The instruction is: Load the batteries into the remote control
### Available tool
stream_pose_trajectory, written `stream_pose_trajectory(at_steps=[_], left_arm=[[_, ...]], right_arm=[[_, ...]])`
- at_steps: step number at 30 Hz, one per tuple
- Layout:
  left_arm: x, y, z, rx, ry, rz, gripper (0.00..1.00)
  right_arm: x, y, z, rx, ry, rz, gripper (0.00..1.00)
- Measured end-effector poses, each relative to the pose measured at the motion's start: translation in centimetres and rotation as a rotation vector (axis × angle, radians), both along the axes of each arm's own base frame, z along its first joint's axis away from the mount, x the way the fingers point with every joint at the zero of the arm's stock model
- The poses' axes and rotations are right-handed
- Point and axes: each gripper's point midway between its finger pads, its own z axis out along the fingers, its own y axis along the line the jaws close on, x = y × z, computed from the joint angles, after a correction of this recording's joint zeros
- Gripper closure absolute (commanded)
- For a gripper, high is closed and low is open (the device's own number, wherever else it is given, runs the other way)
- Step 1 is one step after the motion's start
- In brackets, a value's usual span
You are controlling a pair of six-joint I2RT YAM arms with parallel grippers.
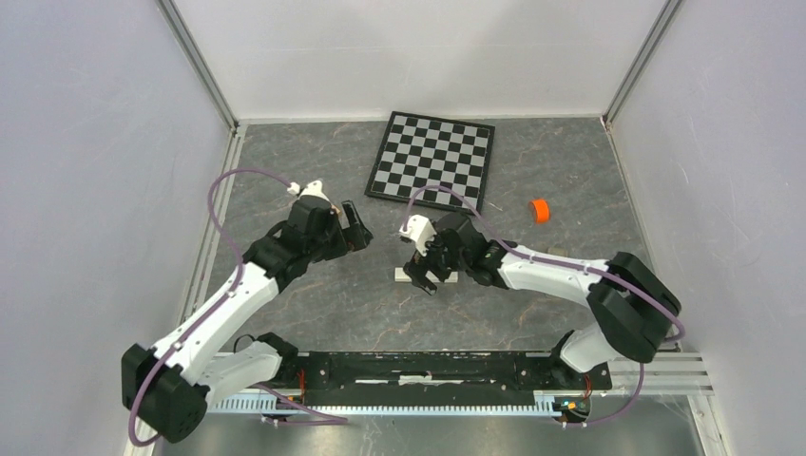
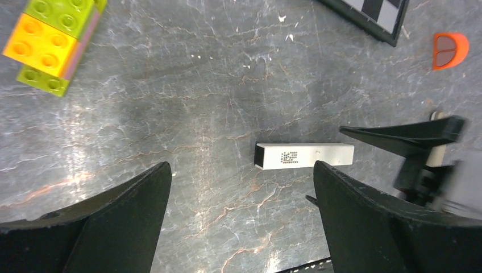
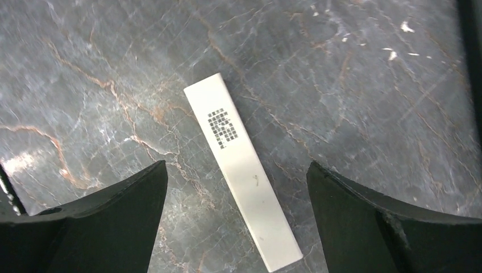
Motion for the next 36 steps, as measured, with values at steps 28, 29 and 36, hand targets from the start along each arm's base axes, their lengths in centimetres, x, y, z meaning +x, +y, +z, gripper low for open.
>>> stream_pose_trajectory(at_steps=[28,29,36], left_arm=[[-2.9,2.0,5.2,0.023,-0.084,-0.056,0.0],[-3.0,2.1,5.4,0.022,-0.088,-0.058,0.0],[-3.3,2.3,6.6,0.026,-0.105,-0.067,0.0]], right_arm=[[2.7,-1.1,-4.7,-0.271,-0.014,-0.054,0.69],[3.0,-1.4,-4.7,-0.276,-0.015,-0.083,0.69],[5.6,-9.9,-3.3,-0.272,0.024,-0.511,0.69]])
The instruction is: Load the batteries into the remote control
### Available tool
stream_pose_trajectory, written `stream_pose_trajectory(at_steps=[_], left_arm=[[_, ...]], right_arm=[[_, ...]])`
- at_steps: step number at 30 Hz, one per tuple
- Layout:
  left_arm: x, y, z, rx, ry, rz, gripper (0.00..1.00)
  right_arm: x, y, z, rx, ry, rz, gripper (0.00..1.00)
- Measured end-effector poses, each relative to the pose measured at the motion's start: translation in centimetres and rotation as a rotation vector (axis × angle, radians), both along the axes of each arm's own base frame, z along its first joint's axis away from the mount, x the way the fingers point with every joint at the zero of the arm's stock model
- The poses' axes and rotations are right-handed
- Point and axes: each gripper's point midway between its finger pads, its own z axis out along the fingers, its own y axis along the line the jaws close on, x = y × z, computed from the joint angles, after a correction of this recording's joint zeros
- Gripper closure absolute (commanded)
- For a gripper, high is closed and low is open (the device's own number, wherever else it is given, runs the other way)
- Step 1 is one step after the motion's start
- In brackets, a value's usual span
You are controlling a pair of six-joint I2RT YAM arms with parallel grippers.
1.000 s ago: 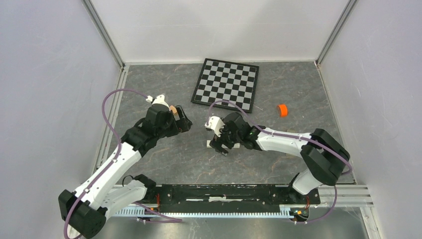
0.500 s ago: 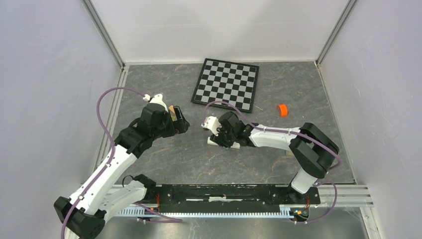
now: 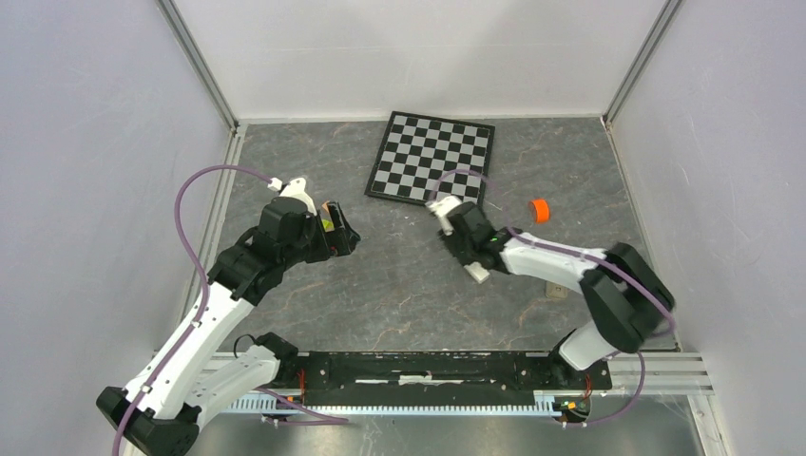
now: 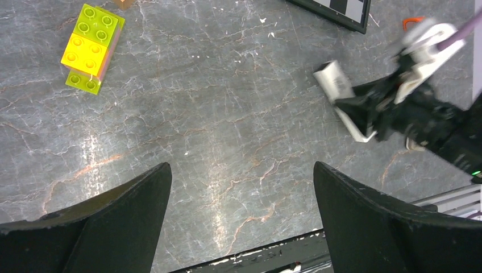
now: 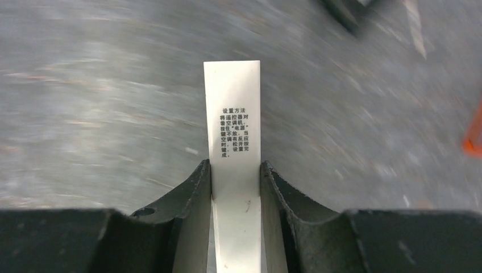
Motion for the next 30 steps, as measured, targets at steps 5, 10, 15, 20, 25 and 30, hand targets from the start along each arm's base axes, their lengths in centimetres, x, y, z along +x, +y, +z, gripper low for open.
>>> stream_pose_trajectory(at_steps=[5,10,15,20,25,30], left_arm=[[-0.3,0.2,-0.2,0.008,0.015,0.0,0.0],[-0.5,0.3,-0.2,0.011,0.019,-0.001,0.0],[-1.2,0.7,0.4,0.011,0.019,0.001,0.0],[-2.3,1.8,2.5,0.002,-0.024,0.018,0.0],[-4.0,3.6,5.6,-0.021,-0.108,0.051,0.0],[-6.3,5.9,8.8,-0.042,-0.203,0.095,0.0]], right_arm=[[-0.3,-8.7,0.3,0.041,-0.021,-0.362,0.67],[-1.9,-11.9,-1.6,0.044,0.02,-0.515,0.45],[-2.6,-12.6,-2.1,0.064,0.032,-0.567,0.18],[-2.3,-12.6,1.4,0.153,-0.067,-0.568,0.14],[-2.0,-13.0,7.7,0.27,-0.235,-0.576,0.12],[-3.6,-15.7,17.0,0.412,-0.505,-0.632,0.1]])
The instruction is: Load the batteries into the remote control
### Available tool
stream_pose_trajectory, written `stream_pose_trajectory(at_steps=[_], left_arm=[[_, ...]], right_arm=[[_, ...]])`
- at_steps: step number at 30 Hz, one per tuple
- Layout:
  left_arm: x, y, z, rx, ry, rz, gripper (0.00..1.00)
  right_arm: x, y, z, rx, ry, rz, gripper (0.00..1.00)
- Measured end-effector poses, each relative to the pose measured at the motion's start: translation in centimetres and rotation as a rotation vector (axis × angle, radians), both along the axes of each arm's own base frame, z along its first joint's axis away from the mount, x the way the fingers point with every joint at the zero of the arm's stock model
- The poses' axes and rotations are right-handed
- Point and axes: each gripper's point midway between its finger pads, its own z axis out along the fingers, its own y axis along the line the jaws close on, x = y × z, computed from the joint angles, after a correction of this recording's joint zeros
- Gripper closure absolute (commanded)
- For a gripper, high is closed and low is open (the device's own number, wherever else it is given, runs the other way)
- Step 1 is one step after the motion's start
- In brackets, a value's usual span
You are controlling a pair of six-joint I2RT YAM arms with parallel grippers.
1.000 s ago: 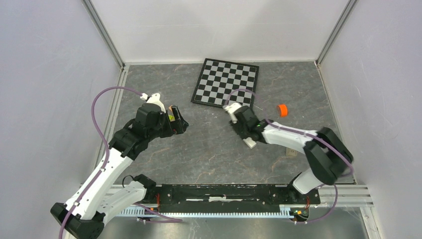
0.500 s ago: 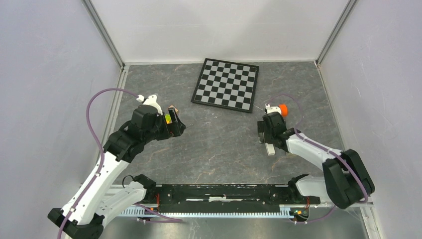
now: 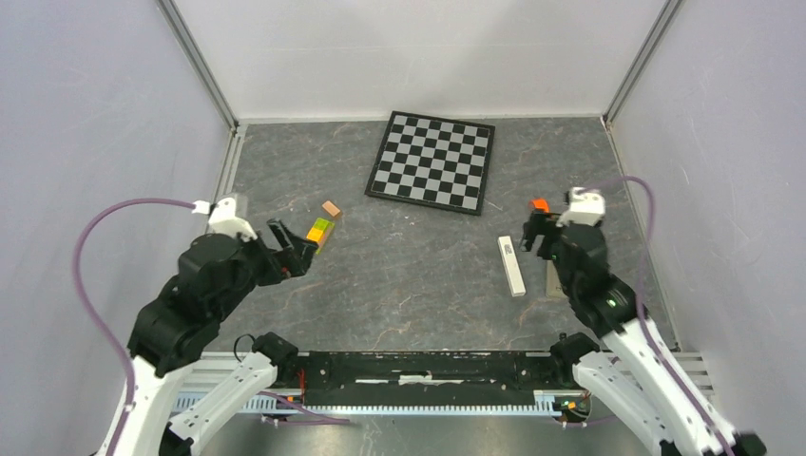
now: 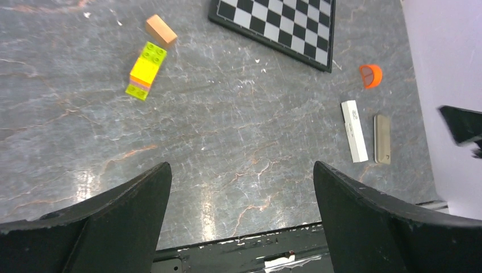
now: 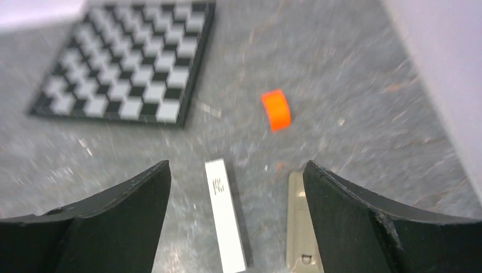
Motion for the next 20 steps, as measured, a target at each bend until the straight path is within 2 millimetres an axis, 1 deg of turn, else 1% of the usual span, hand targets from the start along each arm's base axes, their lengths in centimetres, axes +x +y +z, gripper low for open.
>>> stream_pose_trajectory(at_steps=[2,3,6,9,10,11,13,15,16,20], left_arm=[[-0.8,1.0,1.4,-0.003,-0.031,0.025,0.0],[-1.1,1.4,2.0,-0.004,-0.044,0.034,0.0],[-1.9,2.7,4.0,-0.008,-0.089,0.07,0.0],[-3.0,4.1,5.6,-0.006,-0.138,0.097,0.0],[-3.3,4.4,5.9,-0.007,-0.153,0.106,0.0],[-3.6,4.9,6.3,-0.006,-0.17,0.115,0.0],[-4.2,5.7,7.0,-0.007,-0.201,0.134,0.0],[-4.8,6.5,7.5,-0.004,-0.225,0.152,0.0],[-4.9,6.8,7.7,-0.002,-0.232,0.16,0.0],[-5.2,7.4,8.0,0.01,-0.245,0.177,0.0]], right_arm=[[-1.6,-1.7,4.2,0.031,-0.139,-0.043,0.1],[-2.6,-2.7,6.0,0.045,-0.201,-0.068,0.1],[-6.5,-6.3,11.4,0.096,-0.394,-0.17,0.1],[-10.4,-9.9,15.4,0.138,-0.524,-0.28,0.1],[-11.6,-11.0,16.3,0.15,-0.557,-0.316,0.09],[-12.6,-11.9,17.0,0.158,-0.583,-0.349,0.08],[-14.2,-13.5,17.8,0.164,-0.615,-0.408,0.07],[-15.2,-14.5,18.1,0.161,-0.627,-0.452,0.04],[-15.6,-15.0,18.2,0.156,-0.629,-0.472,0.02],[-16.1,-15.8,18.0,0.131,-0.618,-0.514,0.02]])
